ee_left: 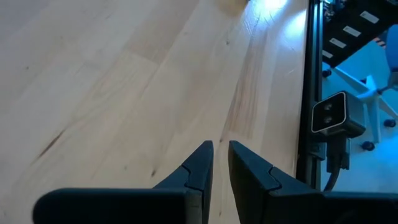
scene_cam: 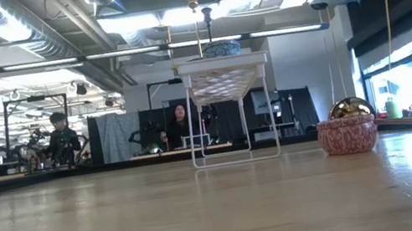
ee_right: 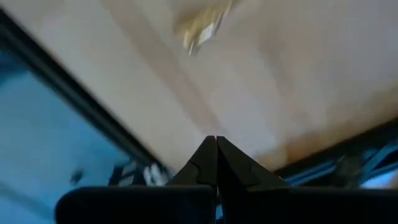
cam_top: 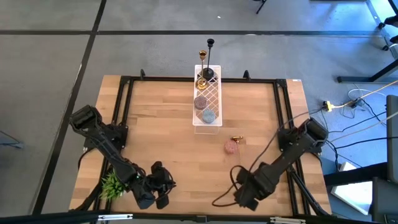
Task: Pick & Place candle stick holders
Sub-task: Put the gold candle holder on the shelf
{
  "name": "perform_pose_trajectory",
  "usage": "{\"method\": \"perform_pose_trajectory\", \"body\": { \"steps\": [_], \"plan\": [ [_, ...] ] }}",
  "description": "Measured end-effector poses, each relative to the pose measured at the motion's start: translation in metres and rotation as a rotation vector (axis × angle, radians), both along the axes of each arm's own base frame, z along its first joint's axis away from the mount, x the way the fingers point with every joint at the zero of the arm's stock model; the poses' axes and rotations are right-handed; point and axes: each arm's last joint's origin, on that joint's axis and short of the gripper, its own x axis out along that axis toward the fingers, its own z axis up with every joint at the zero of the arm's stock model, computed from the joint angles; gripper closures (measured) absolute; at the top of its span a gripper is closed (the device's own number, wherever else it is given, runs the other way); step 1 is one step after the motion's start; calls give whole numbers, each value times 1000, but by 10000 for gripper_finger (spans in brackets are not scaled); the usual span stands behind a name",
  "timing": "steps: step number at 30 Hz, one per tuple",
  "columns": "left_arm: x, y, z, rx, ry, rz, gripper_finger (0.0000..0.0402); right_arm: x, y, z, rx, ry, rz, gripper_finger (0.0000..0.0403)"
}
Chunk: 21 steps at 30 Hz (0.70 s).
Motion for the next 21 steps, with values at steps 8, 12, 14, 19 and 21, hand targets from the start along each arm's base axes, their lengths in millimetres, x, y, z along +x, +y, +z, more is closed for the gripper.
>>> {"method": "perform_pose_trajectory", "body": {
  "steps": [8, 12, 14, 19, 21],
  "plan": [
    [1, 0, 1, -3, -7, 4, 357, -6, 12, -40, 120, 27, -142, 403],
    [1, -1, 2, -13, -28, 19, 357, -8, 5, -35, -85, -90, -416, 403],
    [1, -1, 2, -11, -31, 20, 357, -10, -2, -28, -181, -164, -575, 403],
    [1, -1, 2, -9, -31, 22, 357, -9, -18, -22, -316, -236, -741, 403],
    [2, 0, 2, -7, -32, 25, 357, -3, -24, -22, -315, -236, -700, 401]
  ]
}}
